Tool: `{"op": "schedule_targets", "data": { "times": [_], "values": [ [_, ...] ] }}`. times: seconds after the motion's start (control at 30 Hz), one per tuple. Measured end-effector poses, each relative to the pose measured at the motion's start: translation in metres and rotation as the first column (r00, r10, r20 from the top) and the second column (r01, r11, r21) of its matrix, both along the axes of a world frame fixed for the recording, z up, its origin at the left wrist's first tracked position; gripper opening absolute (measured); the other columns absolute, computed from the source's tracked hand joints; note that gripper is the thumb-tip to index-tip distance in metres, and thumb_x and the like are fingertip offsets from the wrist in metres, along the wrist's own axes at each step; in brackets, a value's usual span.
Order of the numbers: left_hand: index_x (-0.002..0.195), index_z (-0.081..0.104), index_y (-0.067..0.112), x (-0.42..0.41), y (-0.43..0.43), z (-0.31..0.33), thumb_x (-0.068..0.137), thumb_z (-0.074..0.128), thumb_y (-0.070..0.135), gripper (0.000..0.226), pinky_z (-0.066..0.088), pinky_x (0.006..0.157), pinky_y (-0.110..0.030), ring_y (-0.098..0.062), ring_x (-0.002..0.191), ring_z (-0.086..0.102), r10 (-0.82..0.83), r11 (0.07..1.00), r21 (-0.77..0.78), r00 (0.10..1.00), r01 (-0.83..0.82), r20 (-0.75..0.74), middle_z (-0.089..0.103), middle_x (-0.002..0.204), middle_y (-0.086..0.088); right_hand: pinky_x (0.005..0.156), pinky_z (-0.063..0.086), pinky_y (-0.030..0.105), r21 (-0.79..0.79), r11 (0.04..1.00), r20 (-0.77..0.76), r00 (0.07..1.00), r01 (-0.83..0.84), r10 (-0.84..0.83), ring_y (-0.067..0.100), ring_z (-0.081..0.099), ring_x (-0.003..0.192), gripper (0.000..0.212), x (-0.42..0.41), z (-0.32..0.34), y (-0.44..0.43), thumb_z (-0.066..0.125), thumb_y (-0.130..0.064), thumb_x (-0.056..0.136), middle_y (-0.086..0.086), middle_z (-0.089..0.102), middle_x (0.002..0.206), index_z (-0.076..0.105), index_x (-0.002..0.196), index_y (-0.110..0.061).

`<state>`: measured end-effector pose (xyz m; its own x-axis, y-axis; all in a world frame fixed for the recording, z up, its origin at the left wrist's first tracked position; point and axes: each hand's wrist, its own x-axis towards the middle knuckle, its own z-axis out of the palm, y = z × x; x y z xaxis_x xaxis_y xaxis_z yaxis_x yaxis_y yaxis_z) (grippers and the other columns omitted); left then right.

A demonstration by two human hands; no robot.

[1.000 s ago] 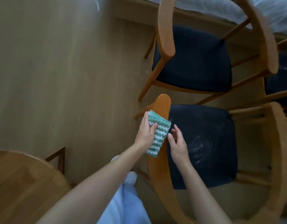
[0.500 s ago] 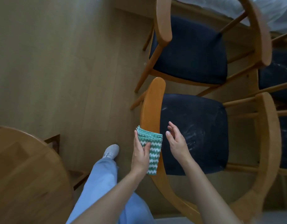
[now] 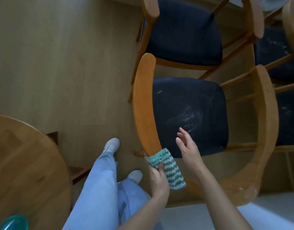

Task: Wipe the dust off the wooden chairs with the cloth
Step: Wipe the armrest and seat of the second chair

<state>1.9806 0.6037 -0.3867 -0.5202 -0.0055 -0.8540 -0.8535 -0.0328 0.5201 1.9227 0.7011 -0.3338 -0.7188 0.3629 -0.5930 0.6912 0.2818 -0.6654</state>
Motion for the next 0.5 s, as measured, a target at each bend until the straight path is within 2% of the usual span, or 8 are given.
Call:
{"op": "schedule_targets", "data": {
  "times": [0.03, 0.1, 0.2, 0.27, 0.33, 0.4, 0.5],
  "values": [
    [0.146, 0.019, 0.019, -0.017, -0.006, -0.002, 0.097, 0.038, 0.037, 0.055, 0.041, 0.098, -0.037, -0.022, 0.113, 0.054, 0.034, 0.999, -0.031, 0.998, -0.036, -0.057, 0.052, 0.126, -0.003, 0.098, 0.034, 0.022, 0.005, 1.0, -0.003, 1.0, -0.003, 0.003, 0.004, 0.041, 0.122, 0.047, 0.002, -0.001, 0.0, 0.042, -0.028, 0.1, -0.003, 0.042, 0.142, 0.031, 0.145, -0.027],
    [0.149, 0.01, 0.028, -0.057, -0.021, -0.004, 0.097, 0.038, 0.039, 0.06, 0.042, 0.099, -0.04, -0.023, 0.118, 0.052, 0.048, 0.992, -0.1, 0.975, -0.071, -0.216, 0.046, 0.139, -0.004, 0.098, 0.034, 0.021, 0.016, 1.0, -0.008, 1.0, -0.01, 0.01, 0.004, 0.041, 0.121, 0.047, 0.005, -0.002, -0.002, 0.042, -0.028, 0.1, -0.003, 0.042, 0.142, 0.031, 0.145, -0.027],
    [0.149, 0.005, 0.034, -0.126, -0.04, -0.013, 0.096, 0.039, 0.044, 0.064, 0.046, 0.096, -0.047, -0.022, 0.122, 0.05, -0.09, 0.988, -0.148, 0.922, 0.036, -0.378, 0.032, 0.15, -0.003, 0.097, 0.035, 0.021, 0.017, 1.0, -0.025, 1.0, -0.004, 0.004, 0.004, 0.041, 0.123, 0.047, 0.005, -0.005, -0.005, 0.042, -0.028, 0.1, -0.003, 0.043, 0.142, 0.031, 0.145, -0.027],
    [0.15, 0.005, 0.028, -0.176, -0.046, -0.014, 0.098, 0.039, 0.04, 0.063, 0.049, 0.092, -0.046, -0.022, 0.116, 0.054, -0.196, 0.973, -0.196, 0.892, 0.124, -0.407, 0.035, 0.148, -0.003, 0.098, 0.034, 0.021, 0.008, 1.0, -0.032, 0.999, -0.006, 0.006, 0.005, 0.041, 0.125, 0.047, 0.005, -0.006, -0.007, 0.042, -0.028, 0.1, -0.003, 0.042, 0.142, 0.031, 0.145, -0.027],
    [0.15, 0.008, 0.024, -0.206, -0.044, -0.008, 0.099, 0.038, 0.039, 0.061, 0.046, 0.096, -0.046, -0.023, 0.119, 0.052, -0.244, 0.959, -0.24, 0.872, 0.151, -0.425, 0.037, 0.147, -0.004, 0.098, 0.034, 0.021, 0.018, 1.0, -0.031, 0.999, -0.014, 0.015, 0.006, 0.04, 0.126, 0.047, 0.006, -0.006, -0.006, 0.043, -0.029, 0.1, -0.004, 0.042, 0.143, 0.03, 0.146, -0.027],
    [0.15, 0.01, 0.022, -0.206, -0.039, -0.004, 0.099, 0.037, 0.04, 0.06, 0.039, 0.104, -0.04, -0.022, 0.13, 0.042, -0.219, 0.96, -0.255, 0.873, 0.113, -0.436, 0.032, 0.15, -0.003, 0.098, 0.034, 0.021, 0.033, 0.999, -0.037, 0.999, -0.004, 0.006, 0.004, 0.039, 0.124, 0.048, 0.007, -0.004, -0.002, 0.043, -0.029, 0.1, -0.004, 0.041, 0.143, 0.03, 0.146, -0.028],
    [0.151, 0.009, 0.02, -0.168, -0.038, -0.003, 0.099, 0.035, 0.041, 0.061, 0.03, 0.103, -0.028, -0.019, 0.137, 0.033, -0.156, 0.969, -0.241, 0.902, 0.06, -0.402, 0.026, 0.154, -0.002, 0.098, 0.034, 0.021, 0.044, 0.998, -0.049, 0.998, 0.036, -0.034, 0.002, 0.039, 0.121, 0.048, 0.015, 0.0, 0.006, 0.043, -0.028, 0.1, -0.003, 0.041, 0.143, 0.03, 0.146, -0.027]
  ]
}}
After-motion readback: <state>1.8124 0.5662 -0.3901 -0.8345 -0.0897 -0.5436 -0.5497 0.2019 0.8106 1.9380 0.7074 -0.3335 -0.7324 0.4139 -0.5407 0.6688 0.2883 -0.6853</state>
